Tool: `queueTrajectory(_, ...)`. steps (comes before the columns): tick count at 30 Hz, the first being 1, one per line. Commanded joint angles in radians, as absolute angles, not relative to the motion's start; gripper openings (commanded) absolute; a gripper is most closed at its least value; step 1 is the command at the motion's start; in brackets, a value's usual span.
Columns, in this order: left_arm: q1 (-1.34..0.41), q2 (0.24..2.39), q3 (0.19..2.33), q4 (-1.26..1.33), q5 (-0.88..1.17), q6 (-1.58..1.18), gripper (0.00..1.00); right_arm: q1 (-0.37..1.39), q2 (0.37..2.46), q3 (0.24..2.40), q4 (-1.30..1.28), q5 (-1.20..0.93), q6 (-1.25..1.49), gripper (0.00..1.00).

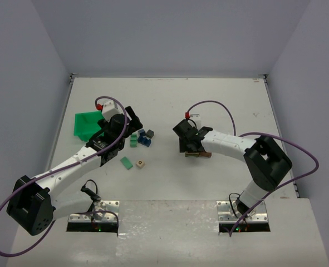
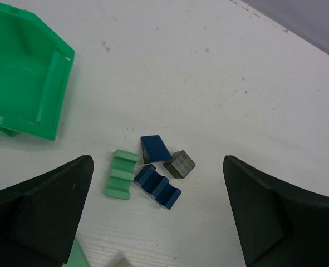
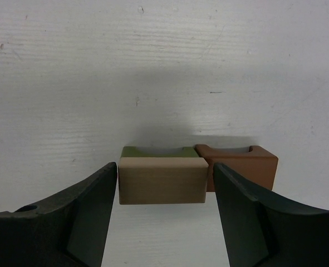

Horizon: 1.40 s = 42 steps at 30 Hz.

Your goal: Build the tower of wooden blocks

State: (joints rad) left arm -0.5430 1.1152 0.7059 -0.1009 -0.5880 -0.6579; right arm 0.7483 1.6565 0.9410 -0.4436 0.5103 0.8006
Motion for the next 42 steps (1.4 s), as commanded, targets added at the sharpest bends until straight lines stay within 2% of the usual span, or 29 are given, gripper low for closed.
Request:
queueTrajectory(1, -0.551, 1.114, 0.719, -0.067, -0.6, -0.646, 1.0, 0.746, 1.611, 0.935, -0.423, 0.517, 0.804, 0.71)
queueTrajectory(5, -0.551, 1.114, 0.719, -0.067, -0.599, -0.647, 1.0, 0.745, 1.602, 0.931, -0.423, 0.516, 0.803, 0.75)
queueTrajectory(29, -0.551, 1.118, 0.718, -0.064, -0.592, -0.647, 1.0, 0.746, 1.591, 0.92, -0.396, 0.448, 0.785, 0.76)
queueTrajectory(42, -0.552, 1.117, 0.719, -0.064, -0.583, -0.647, 1.0, 0.744, 1.573, 0.911, -0.417, 0.504, 0.819, 0.8)
